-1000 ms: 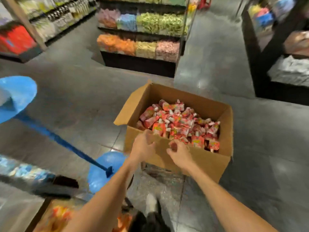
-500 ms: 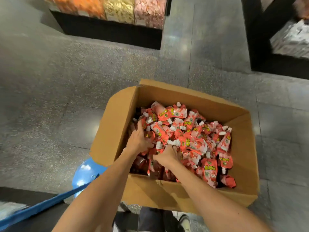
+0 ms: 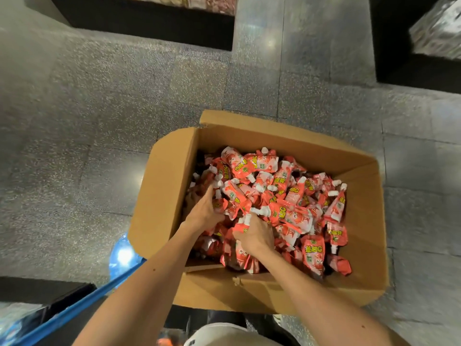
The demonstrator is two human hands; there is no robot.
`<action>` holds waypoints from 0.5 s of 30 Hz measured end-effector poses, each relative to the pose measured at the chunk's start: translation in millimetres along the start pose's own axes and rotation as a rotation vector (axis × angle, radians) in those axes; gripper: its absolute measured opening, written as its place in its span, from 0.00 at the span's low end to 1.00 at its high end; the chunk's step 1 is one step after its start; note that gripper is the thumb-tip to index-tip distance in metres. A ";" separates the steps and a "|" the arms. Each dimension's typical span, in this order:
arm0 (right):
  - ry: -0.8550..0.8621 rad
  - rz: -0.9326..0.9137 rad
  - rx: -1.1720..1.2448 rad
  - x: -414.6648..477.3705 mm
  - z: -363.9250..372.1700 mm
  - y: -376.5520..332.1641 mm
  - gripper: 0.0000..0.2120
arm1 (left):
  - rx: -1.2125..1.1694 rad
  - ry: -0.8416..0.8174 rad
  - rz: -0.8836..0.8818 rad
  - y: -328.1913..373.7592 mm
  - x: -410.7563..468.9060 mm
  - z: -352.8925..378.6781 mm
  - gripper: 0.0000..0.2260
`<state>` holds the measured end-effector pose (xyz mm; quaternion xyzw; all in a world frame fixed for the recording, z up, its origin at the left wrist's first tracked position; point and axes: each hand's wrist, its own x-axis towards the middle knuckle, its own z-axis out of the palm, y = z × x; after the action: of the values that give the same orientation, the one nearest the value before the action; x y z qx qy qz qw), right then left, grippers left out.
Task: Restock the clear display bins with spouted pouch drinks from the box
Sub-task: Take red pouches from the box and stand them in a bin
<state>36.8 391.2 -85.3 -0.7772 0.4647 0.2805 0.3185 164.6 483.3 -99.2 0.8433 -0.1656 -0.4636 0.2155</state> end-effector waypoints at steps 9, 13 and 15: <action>-0.020 0.047 0.269 -6.8 -19.4 1.2 0.20 | 0.420 0.166 -0.002 5.8 -25.0 1.4 0.29; -0.017 0.029 0.387 -8.2 -31.3 3.7 0.15 | 0.522 0.040 0.045 0.0 -33.5 -3.3 0.23; -0.016 0.014 0.412 -10.7 -36.7 3.5 0.13 | 0.373 0.010 0.029 -5.2 -42.5 -1.8 0.18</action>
<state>34.3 368.0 -54.7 -0.6901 0.5150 0.1880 0.4724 144.7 508.5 -70.8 0.8686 -0.2596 -0.4173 0.0628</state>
